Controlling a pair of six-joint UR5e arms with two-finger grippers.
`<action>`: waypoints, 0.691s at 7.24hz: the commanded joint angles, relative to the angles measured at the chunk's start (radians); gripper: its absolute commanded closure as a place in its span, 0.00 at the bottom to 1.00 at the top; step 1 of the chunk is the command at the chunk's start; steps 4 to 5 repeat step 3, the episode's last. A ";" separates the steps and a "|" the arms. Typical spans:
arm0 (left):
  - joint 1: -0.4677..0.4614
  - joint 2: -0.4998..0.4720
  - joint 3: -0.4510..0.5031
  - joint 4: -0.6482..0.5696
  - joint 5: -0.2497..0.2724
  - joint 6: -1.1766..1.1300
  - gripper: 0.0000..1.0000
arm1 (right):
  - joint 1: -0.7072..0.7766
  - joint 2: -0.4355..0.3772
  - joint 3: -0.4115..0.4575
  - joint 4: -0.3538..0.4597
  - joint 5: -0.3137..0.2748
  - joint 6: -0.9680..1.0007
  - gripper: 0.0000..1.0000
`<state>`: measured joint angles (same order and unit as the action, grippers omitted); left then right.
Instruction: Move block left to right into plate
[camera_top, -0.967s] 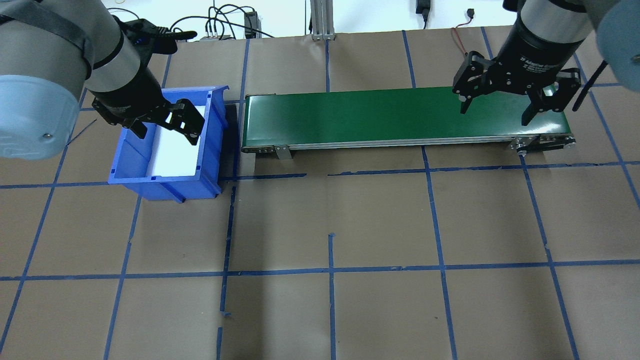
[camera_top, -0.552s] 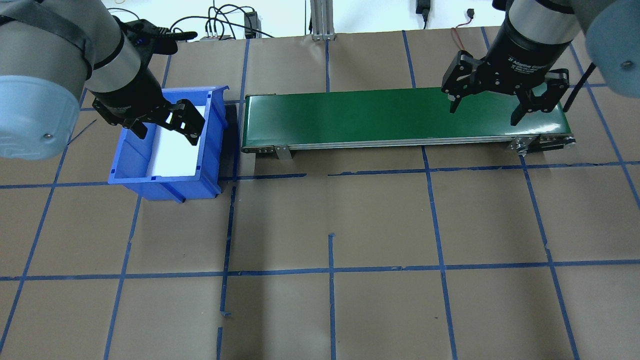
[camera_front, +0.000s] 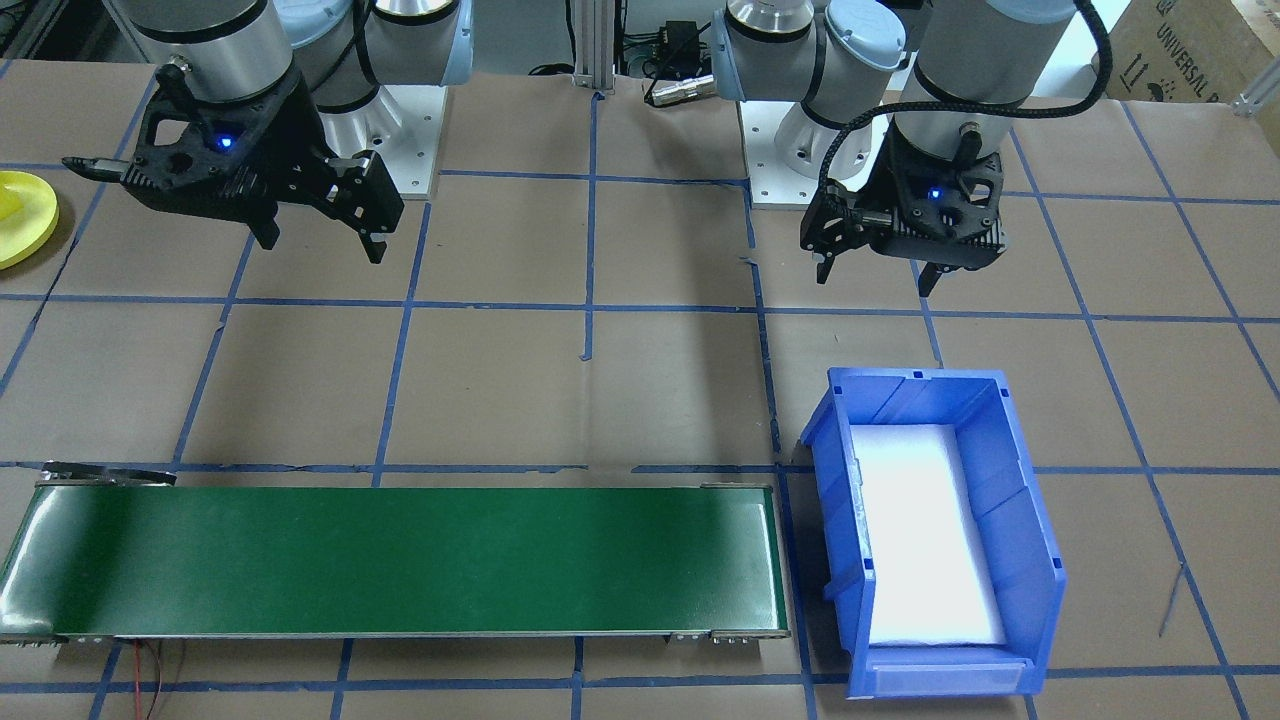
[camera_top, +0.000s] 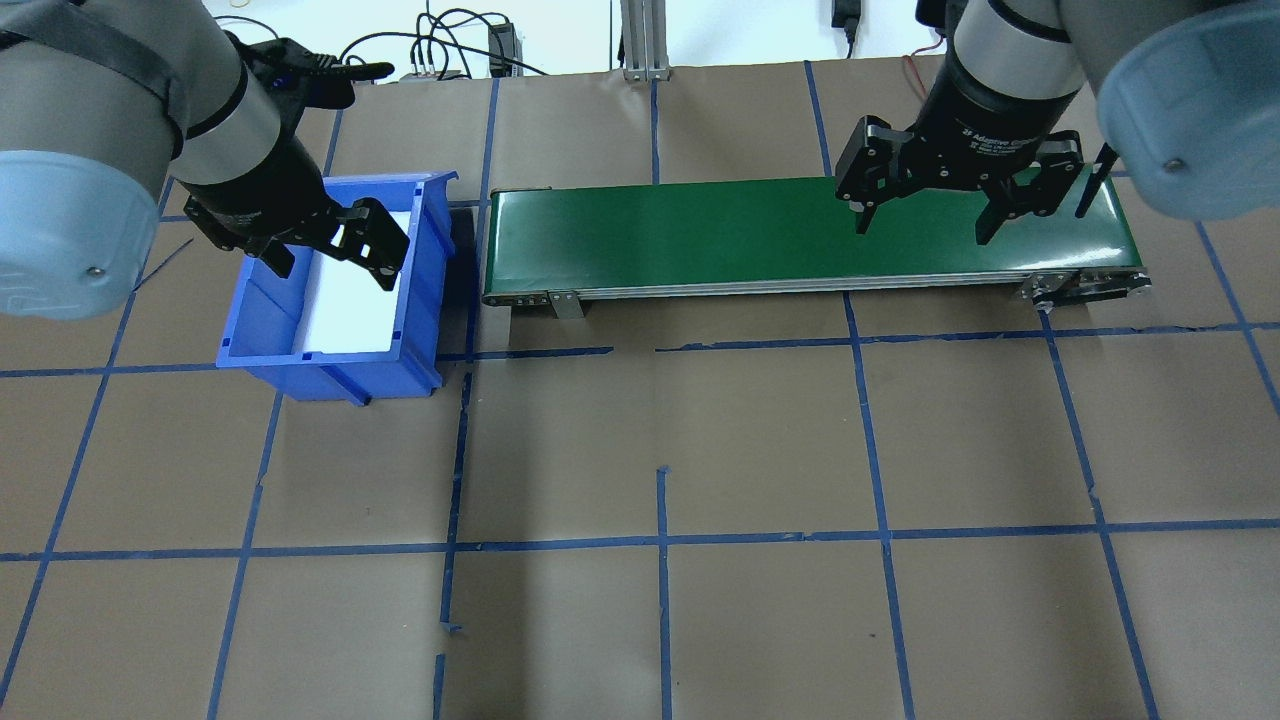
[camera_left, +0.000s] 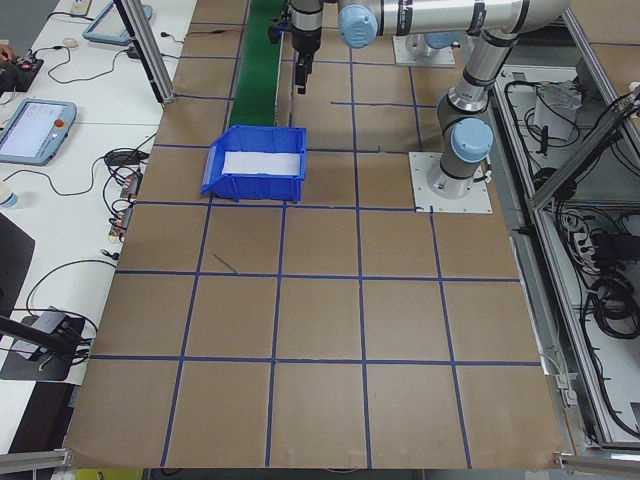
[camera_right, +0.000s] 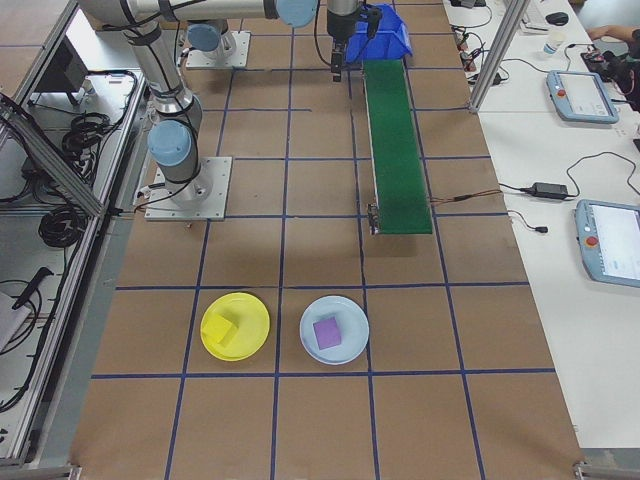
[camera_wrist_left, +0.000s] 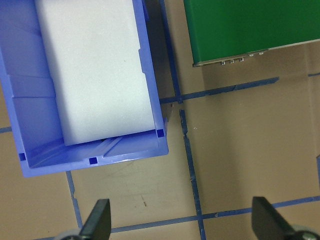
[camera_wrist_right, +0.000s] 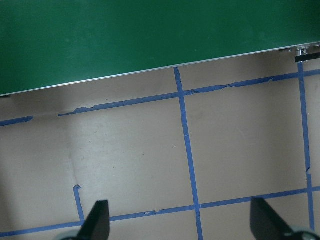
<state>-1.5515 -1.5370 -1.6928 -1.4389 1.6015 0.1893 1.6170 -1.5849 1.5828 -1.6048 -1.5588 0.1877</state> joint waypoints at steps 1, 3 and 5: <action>-0.001 0.000 -0.001 0.000 0.000 -0.001 0.00 | 0.000 0.002 0.003 -0.006 -0.001 -0.049 0.00; -0.001 0.000 -0.001 0.000 0.000 -0.001 0.00 | 0.001 0.002 0.006 -0.006 -0.001 -0.050 0.00; -0.001 0.000 -0.001 0.000 0.000 -0.001 0.00 | 0.001 0.002 0.006 -0.006 -0.001 -0.050 0.00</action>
